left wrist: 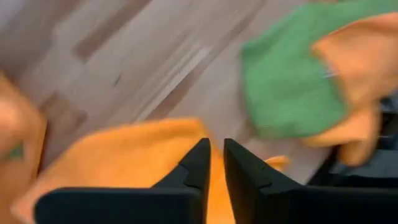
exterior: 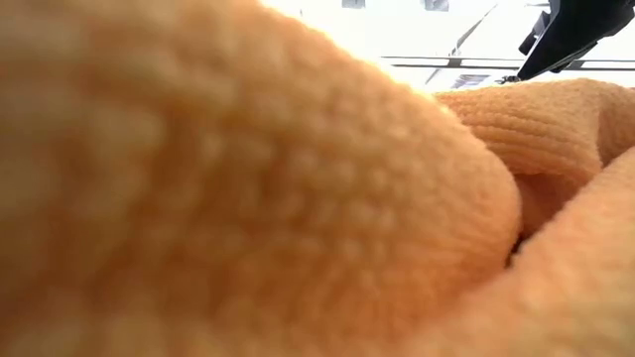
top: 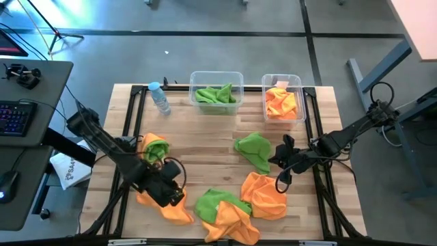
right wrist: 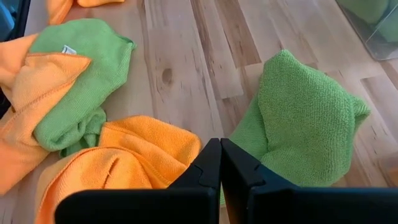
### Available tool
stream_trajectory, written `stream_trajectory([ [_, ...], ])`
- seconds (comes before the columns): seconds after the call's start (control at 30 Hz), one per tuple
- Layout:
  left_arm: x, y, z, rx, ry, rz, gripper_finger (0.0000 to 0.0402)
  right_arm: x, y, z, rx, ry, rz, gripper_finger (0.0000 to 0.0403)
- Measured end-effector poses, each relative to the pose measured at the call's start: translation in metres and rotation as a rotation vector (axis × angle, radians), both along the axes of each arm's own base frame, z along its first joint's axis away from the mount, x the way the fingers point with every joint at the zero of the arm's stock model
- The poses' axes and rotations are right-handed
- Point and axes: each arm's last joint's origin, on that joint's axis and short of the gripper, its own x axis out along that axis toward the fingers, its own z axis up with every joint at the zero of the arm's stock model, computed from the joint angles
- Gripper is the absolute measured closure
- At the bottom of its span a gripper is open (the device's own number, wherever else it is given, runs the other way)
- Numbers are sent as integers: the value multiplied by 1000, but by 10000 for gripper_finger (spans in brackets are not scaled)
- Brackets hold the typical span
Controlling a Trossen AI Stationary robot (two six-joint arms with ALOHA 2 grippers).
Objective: Sort microfiber towel by color & place in baskets
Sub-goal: Put the yellow towel into the right transparent bin
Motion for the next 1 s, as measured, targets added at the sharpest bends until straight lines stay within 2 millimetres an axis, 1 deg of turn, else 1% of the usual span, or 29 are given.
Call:
stream_trajectory([
  [0.2,-2,-7,-48,-48,243,47,297,2,1,2,14,-23,0,403],
  [0.3,0,-11,-65,-82,342,38,278,2,1,2,17,-28,1,403],
  [0.37,3,-15,-77,-73,394,19,274,2,1,2,16,-28,1,403],
  [0.53,9,-21,-103,-25,459,-30,275,2,1,2,16,-28,1,403],
  [0.6,12,-23,-111,-32,471,-56,287,2,1,2,16,-28,1,403],
  [0.63,14,-24,-114,-34,470,-64,300,2,1,2,16,-28,1,403],
  [0.73,16,-24,-115,-44,462,-70,356,2,1,2,15,-28,3,403],
  [0.77,16,-24,-114,-49,458,-69,377,2,1,2,15,-28,3,403],
  [0.8,16,-23,-111,-59,450,-62,388,2,1,2,15,-28,3,403],
  [0.87,14,-22,-99,-86,418,-49,391,2,1,2,15,-28,3,403],
  [1.0,6,-14,-61,-130,270,-5,398,2,1,2,15,-28,3,403],
])
